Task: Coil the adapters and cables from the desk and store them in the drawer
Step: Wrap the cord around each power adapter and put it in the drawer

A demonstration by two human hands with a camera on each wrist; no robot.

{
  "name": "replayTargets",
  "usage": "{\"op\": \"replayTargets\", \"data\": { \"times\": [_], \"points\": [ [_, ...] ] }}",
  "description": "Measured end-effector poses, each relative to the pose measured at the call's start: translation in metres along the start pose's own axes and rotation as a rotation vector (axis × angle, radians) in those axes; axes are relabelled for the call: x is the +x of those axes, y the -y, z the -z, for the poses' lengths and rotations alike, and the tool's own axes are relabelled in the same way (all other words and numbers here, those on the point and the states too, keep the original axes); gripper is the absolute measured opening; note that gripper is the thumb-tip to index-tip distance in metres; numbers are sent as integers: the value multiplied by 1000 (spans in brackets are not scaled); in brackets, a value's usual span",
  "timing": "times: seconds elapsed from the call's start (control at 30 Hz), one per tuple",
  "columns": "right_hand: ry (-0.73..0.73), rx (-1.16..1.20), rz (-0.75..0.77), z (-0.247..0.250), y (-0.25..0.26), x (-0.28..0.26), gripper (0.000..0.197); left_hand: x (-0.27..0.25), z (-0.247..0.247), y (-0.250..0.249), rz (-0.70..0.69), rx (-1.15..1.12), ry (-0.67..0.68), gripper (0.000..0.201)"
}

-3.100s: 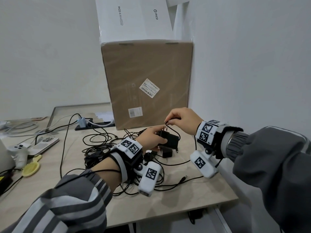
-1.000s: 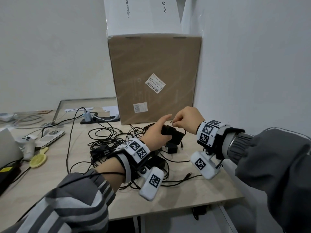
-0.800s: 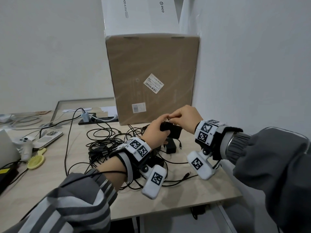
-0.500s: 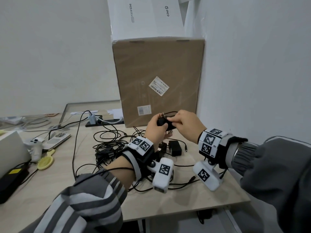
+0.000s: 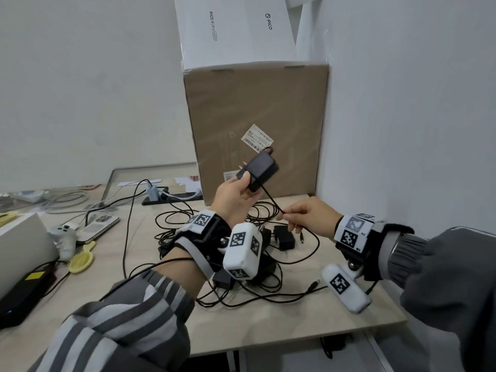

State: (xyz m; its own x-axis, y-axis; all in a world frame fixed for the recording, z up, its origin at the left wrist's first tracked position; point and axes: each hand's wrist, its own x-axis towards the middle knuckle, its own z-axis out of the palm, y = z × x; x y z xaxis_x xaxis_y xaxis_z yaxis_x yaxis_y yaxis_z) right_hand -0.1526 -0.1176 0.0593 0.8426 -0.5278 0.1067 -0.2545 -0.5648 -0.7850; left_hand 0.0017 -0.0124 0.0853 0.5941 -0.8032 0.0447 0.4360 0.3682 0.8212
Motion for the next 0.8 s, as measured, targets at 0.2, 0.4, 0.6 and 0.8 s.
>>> {"op": "replayTargets", "data": {
  "times": [0.2,0.4,0.6,0.8],
  "points": [
    [-79,-165,9,23,-3,0,16,-28,-2,2,76,540,364,27],
    [-95,-286,-54,27,3,5,12,-37,0,24,21,934,331,30],
    [-41,-243,-114,29,5,8,15,-35,0,31,-36,1003,226,29],
    [3,-269,-124,30,12,4,9,-39,-3,38,-118,1209,204,27]
  ]
}}
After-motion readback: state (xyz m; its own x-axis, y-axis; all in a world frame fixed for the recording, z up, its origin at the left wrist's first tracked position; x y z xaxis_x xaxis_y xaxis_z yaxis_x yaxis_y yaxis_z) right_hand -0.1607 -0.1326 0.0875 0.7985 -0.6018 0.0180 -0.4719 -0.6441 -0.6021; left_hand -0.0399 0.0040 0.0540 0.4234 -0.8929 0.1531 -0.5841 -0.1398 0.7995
